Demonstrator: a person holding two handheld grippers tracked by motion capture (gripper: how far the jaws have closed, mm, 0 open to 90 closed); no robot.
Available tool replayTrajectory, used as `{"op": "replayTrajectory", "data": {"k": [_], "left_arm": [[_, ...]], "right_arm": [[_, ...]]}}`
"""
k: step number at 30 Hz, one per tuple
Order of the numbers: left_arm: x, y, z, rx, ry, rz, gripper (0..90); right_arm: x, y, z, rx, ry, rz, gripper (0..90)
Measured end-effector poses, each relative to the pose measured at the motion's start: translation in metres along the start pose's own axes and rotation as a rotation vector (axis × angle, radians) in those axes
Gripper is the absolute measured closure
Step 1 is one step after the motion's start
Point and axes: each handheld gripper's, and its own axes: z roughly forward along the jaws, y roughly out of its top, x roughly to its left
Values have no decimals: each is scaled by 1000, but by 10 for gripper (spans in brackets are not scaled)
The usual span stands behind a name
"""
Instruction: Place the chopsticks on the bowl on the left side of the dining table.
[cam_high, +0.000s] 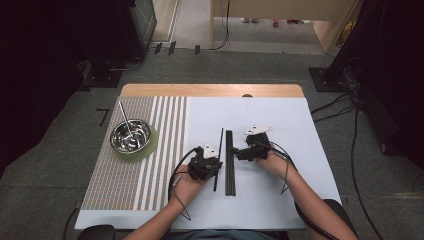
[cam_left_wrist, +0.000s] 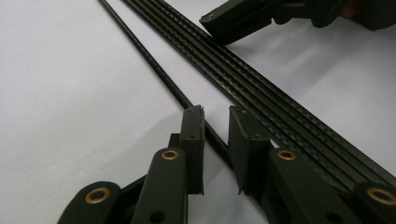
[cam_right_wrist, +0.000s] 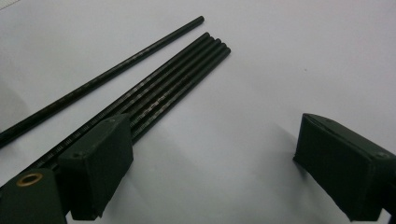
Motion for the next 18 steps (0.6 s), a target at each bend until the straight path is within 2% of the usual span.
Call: {"op": "replayTrajectory", "data": {"k": [5,18], "left_arm": [[4,0,-1,1,-10,-12,791],[21,1,-5,15,6,-49,823]], "right_arm": [[0,0,0,-1,0,-3,110],[0,0,0,-1,0,0,110]]}}
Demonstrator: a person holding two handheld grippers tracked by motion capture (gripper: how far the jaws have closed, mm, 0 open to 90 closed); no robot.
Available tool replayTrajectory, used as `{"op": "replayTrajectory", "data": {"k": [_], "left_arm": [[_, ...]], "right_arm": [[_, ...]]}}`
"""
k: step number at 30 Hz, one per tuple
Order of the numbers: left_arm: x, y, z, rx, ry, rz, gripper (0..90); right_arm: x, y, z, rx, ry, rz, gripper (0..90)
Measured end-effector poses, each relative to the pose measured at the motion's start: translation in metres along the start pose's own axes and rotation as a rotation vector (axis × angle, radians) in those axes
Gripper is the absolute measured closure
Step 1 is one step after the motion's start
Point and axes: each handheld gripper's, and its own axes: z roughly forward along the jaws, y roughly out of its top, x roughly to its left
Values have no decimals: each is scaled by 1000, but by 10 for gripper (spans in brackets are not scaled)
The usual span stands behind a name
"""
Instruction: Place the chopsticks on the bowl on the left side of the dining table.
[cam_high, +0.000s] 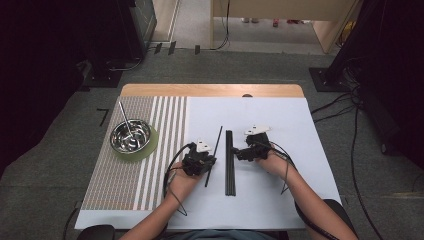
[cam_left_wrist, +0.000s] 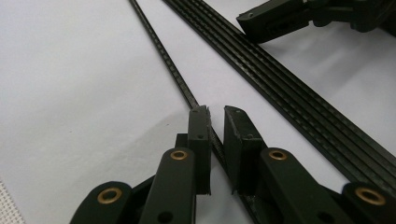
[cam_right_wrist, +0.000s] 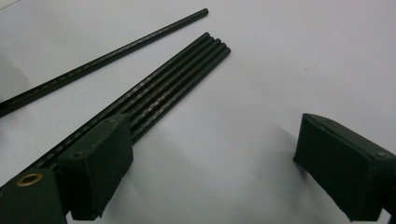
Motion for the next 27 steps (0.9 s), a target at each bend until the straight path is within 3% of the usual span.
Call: {"op": "replayTrajectory", "data": {"k": [12,27], "left_arm": [[12,1,-3,13,26,-10,841],[41,3,-8,22,57,-53,861]], "right_arm": [[0,0,0,0,0,0,110],[0,0,0,0,0,1,110]]}}
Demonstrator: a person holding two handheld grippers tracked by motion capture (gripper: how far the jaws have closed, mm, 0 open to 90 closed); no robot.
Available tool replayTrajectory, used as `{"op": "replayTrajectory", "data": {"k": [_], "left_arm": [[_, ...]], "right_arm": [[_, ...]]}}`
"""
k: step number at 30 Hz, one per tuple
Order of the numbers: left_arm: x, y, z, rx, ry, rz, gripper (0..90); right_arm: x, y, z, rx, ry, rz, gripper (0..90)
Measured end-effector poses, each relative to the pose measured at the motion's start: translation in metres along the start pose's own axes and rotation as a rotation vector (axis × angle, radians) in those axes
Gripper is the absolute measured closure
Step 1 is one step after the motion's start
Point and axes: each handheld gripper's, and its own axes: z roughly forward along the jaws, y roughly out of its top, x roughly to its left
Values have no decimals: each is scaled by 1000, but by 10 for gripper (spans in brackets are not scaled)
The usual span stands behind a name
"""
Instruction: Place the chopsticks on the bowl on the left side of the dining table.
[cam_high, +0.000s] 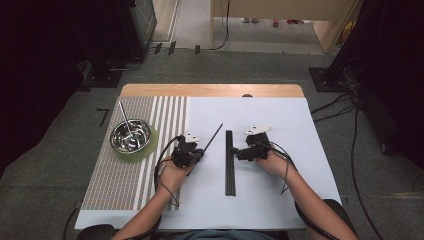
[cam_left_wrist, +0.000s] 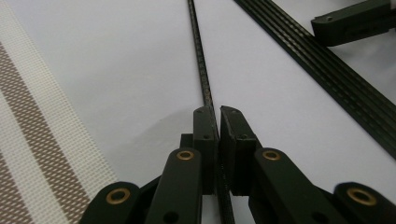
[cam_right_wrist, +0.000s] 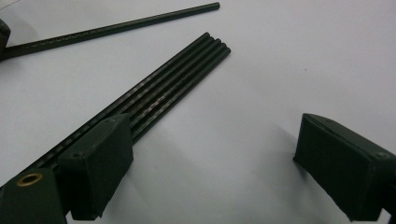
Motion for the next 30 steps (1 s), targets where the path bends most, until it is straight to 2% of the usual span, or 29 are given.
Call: {"op": "replayTrajectory", "data": {"k": [6,9,16,20,23,24,30], "left_arm": [[12,0,0,-7,4,-20,855],[14,0,0,-9,1,-26,853],[9,-1,-2,-8,28,-30,800],[9,-5,-6,-8,40,-46,804],[8,-6,-6,-8,49,-44,810],[7,-5,-5,-7,50,-37,838],[3,-4,-5,-5,17,-26,865]], "right_arm": [[0,0,0,0,0,0,110],[0,0,0,0,0,0,110],[0,0,0,0,0,0,110],[0,0,0,0,0,0,110],[0,0,0,0,0,0,110],[0,0,0,0,0,0,110],[0,0,0,1,0,1,110]]}}
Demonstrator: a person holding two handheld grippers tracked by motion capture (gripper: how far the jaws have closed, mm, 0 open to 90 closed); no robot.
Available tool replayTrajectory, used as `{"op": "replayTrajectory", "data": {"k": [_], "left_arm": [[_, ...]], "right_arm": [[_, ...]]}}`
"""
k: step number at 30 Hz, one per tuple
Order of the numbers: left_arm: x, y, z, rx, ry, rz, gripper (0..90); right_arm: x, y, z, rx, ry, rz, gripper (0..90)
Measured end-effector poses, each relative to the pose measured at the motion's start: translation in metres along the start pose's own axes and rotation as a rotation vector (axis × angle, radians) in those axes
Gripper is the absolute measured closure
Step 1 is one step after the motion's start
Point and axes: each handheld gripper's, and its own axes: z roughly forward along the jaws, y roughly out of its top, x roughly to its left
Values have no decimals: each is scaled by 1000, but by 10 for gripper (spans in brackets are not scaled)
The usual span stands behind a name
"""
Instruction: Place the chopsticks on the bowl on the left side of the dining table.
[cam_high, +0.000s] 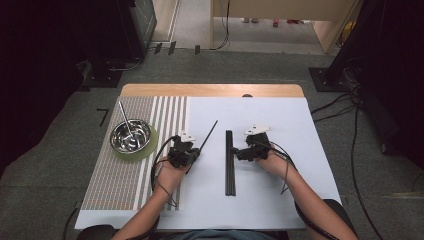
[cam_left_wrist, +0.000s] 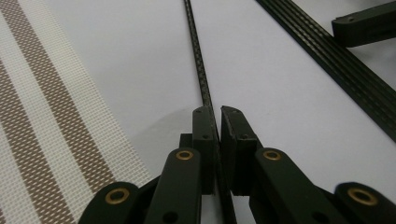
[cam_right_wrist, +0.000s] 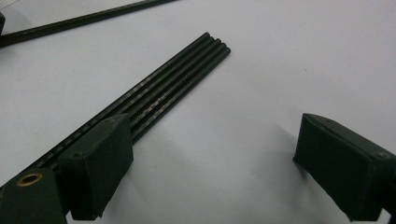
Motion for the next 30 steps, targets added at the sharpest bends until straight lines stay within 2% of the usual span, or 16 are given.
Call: {"op": "replayTrajectory", "data": {"k": [3,9,11,12,13,16,21,25,30], "left_arm": [[-4,1,-1,1,-12,20,868],[-6,-2,1,1,4,37,864],[-7,-3,1,-2,8,56,863],[-8,-5,1,-12,15,72,860],[-8,-5,1,-12,15,72,859],[-10,-11,2,-56,24,97,858],[-8,-9,2,-43,10,83,864],[-3,-5,1,-24,-21,49,873],[0,-3,0,-22,-27,48,875]], "right_arm": [[0,0,0,0,0,0,110],[0,0,0,0,0,-2,110],[0,0,0,-1,0,-1,110],[0,0,0,-2,0,-2,110],[0,0,0,-2,0,-2,110],[0,0,0,-1,-1,-2,110],[0,0,0,0,-1,-2,110],[0,0,0,0,0,-2,110],[0,0,0,0,-1,-1,110]]}}
